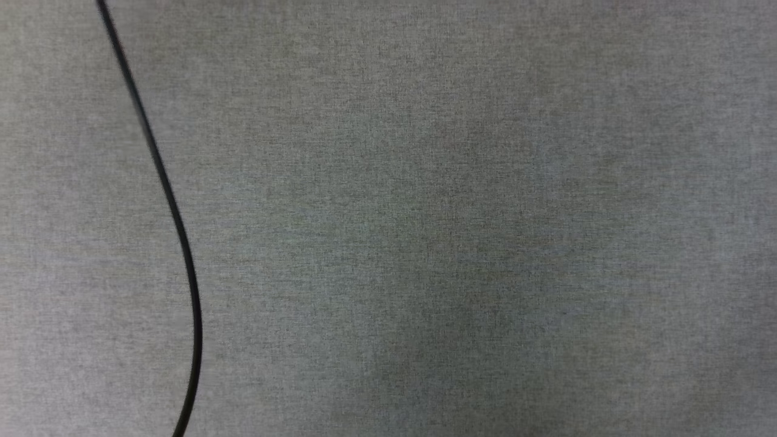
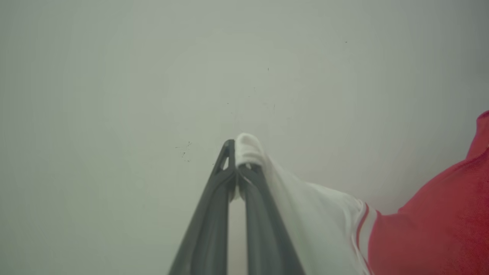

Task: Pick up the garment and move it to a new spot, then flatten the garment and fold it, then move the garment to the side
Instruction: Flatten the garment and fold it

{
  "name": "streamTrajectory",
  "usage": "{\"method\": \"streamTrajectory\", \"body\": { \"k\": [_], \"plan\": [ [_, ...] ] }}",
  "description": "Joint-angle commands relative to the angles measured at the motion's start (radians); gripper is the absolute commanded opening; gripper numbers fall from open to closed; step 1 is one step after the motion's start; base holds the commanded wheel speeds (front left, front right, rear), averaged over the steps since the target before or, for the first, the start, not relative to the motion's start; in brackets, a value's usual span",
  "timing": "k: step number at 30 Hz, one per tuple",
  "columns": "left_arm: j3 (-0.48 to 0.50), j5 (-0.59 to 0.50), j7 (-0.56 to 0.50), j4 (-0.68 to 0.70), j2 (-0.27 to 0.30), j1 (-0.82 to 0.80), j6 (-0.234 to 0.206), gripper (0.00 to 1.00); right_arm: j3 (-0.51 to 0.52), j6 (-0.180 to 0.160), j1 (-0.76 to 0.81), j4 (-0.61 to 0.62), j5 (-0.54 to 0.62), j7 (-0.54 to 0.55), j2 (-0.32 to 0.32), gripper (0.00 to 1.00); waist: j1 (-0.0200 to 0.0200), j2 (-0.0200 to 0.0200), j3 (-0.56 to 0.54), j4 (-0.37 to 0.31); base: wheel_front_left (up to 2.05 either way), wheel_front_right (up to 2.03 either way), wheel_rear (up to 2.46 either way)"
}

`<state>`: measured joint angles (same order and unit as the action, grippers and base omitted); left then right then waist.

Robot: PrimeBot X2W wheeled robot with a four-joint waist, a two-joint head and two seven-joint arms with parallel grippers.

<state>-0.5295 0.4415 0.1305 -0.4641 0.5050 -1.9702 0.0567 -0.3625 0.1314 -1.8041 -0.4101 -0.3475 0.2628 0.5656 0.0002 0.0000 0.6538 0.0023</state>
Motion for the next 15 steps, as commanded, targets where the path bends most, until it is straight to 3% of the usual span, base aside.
{"method": "streamTrajectory", "body": {
  "k": [1, 15],
  "plan": [
    [0.000, 0.005, 0.019, -0.031, -0.007, -0.008, 0.007, 0.00, -0.015, -0.001, -0.011, -0.034, -0.004, -0.023, -0.009, 0.00, -0.0002, 0.0000, 0.009, -0.002, 0.00, 0.00, 0.00],
    [-0.037, 0.068, 0.113, -0.208, -0.026, 0.201, 0.051, 0.00, -0.191, -0.001, 0.173, -0.251, -0.113, -0.186, -0.057, 0.00, -0.0002, 0.0000, 0.005, -0.006, 0.00, 0.00, 0.00]
  ]
}}
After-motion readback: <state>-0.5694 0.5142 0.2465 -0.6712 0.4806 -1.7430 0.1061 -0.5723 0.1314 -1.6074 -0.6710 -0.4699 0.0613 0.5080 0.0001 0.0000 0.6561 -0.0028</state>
